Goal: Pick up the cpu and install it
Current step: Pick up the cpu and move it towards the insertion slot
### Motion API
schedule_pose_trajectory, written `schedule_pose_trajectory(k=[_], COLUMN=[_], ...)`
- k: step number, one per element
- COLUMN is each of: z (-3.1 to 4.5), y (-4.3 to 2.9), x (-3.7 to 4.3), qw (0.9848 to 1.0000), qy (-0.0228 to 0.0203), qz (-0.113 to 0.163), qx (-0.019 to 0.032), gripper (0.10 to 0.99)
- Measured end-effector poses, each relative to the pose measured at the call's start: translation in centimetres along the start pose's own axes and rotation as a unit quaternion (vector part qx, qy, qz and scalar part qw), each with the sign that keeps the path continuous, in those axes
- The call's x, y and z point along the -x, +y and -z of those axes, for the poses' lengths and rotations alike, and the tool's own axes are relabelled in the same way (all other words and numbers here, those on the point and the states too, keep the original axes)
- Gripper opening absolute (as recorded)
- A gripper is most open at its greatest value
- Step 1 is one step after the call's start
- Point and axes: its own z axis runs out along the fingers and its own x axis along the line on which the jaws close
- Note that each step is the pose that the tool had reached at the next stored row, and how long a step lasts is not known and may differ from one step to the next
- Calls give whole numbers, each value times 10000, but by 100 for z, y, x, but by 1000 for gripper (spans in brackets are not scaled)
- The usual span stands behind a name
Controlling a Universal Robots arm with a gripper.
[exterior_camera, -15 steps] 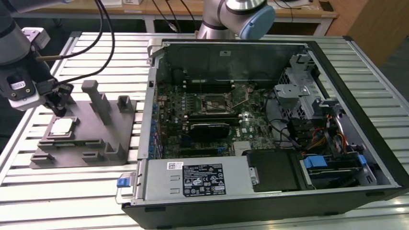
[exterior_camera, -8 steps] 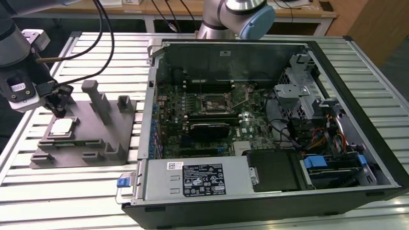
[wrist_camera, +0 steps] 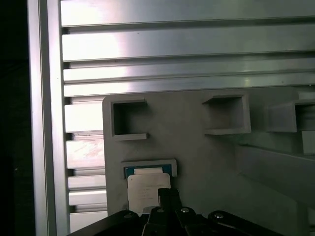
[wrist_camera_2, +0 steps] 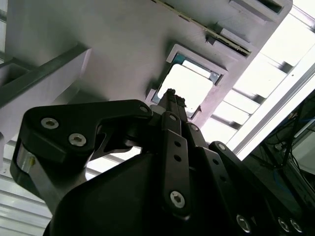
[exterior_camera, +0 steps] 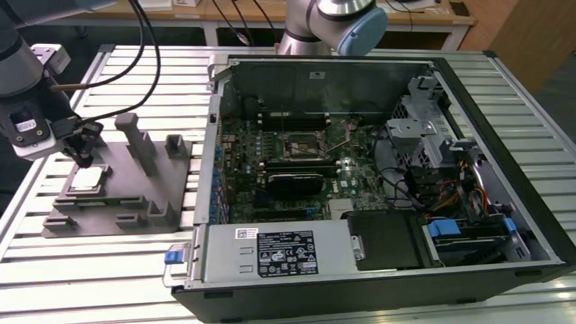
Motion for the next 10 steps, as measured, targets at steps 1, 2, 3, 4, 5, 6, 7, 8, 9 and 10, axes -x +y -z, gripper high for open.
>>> schedule_pose_trajectory(k=[1, 2, 3, 4, 5, 6, 7, 8, 9, 10], z=[-5, -10, -15, -22, -27, -34, -41, -48, -56, -63], y=[-1, -2, -3, -4, -4, -5, -6, -6, -7, -7], x=[-2, -4, -6, -7, -8, -9, -10, -11, -12, -14], qw=[10000, 10000, 10000, 10000, 10000, 10000, 10000, 10000, 10000, 10000], qy=[0, 0, 0, 0, 0, 0, 0, 0, 0, 2], qz=[0, 0, 0, 0, 0, 0, 0, 0, 0, 0], qx=[0, 0, 0, 0, 0, 0, 0, 0, 0, 0], gripper=[106, 106, 106, 106, 106, 106, 106, 106, 106, 106])
